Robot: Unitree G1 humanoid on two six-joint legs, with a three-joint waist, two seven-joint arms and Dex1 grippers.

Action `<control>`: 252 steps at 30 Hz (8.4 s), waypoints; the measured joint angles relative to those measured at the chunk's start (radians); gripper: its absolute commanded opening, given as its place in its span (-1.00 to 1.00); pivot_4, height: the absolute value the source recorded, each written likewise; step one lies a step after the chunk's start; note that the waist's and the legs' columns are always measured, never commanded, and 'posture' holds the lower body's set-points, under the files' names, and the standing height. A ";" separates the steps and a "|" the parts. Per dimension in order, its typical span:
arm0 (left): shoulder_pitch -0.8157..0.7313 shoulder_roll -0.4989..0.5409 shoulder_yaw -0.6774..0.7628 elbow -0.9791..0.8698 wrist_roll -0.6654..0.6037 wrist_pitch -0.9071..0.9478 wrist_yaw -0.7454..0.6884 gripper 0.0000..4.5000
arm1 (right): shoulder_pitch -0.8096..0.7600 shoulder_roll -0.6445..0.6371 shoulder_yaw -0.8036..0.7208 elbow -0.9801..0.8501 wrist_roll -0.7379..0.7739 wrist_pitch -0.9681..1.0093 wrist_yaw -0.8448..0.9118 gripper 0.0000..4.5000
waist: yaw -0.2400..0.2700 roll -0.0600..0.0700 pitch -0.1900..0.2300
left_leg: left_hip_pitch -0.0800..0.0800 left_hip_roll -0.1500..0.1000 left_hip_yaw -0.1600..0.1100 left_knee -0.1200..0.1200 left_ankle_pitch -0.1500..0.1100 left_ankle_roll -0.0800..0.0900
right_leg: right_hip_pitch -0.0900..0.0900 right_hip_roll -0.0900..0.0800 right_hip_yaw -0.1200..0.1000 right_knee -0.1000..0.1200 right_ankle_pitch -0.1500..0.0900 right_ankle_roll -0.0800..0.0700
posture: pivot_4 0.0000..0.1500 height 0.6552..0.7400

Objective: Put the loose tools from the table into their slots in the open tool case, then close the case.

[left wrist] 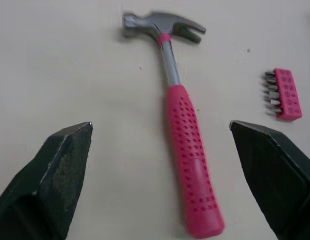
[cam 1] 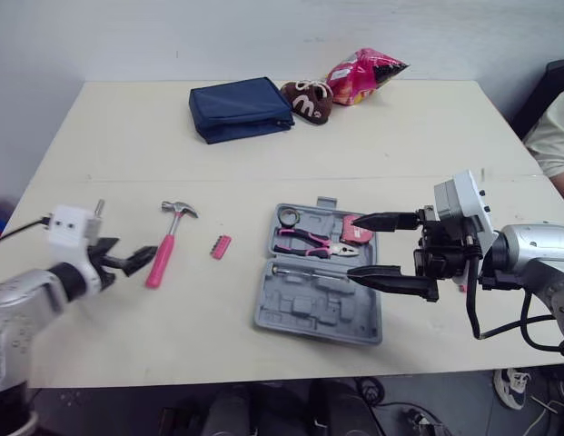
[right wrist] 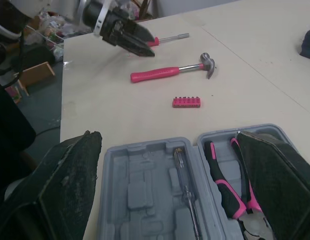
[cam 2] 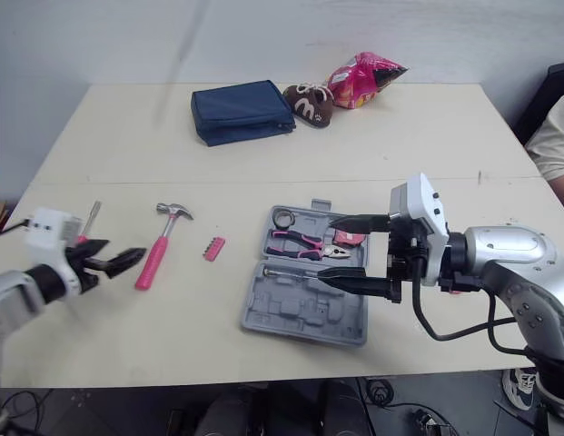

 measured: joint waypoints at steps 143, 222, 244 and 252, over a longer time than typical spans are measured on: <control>-0.507 -0.264 -0.832 0.434 0.415 -0.653 -0.860 0.21 | 0.715 -0.019 -0.375 -0.190 -0.075 -0.001 -0.082 1.00 | 0.026 0.005 -0.014 | 0.006 -0.003 -0.010 0.004 0.001 0.008 | 0.016 -0.006 -0.011 -0.012 0.003 0.004 | 1.00 1.00; -0.158 -0.008 -0.479 0.097 0.235 -0.551 -0.369 -0.71 | 0.191 0.015 -0.003 -0.127 -0.028 -0.001 -0.096 1.00 | 0.027 0.003 0.000 | 0.000 -0.001 -0.001 0.000 0.003 0.001 | 0.000 -0.003 -0.005 -0.002 0.001 -0.001 | 1.00 1.00; -0.446 0.122 -0.917 0.106 0.371 -0.604 -0.867 -0.71 | 0.398 -0.084 -0.048 -0.164 -0.069 -0.019 -0.041 1.00 | 0.027 0.003 0.001 | 0.000 -0.001 -0.001 0.002 0.002 0.004 | 0.001 0.000 -0.004 -0.003 0.001 0.000 | 1.00 1.00; -0.449 0.087 -0.951 0.117 0.451 -0.632 -0.858 -0.71 | 0.400 -0.070 -0.048 -0.163 -0.065 -0.019 -0.063 1.00 | 0.027 0.003 0.000 | 0.000 -0.001 -0.001 0.002 0.002 0.004 | 0.002 0.000 -0.004 -0.003 0.001 0.000 | 1.00 1.00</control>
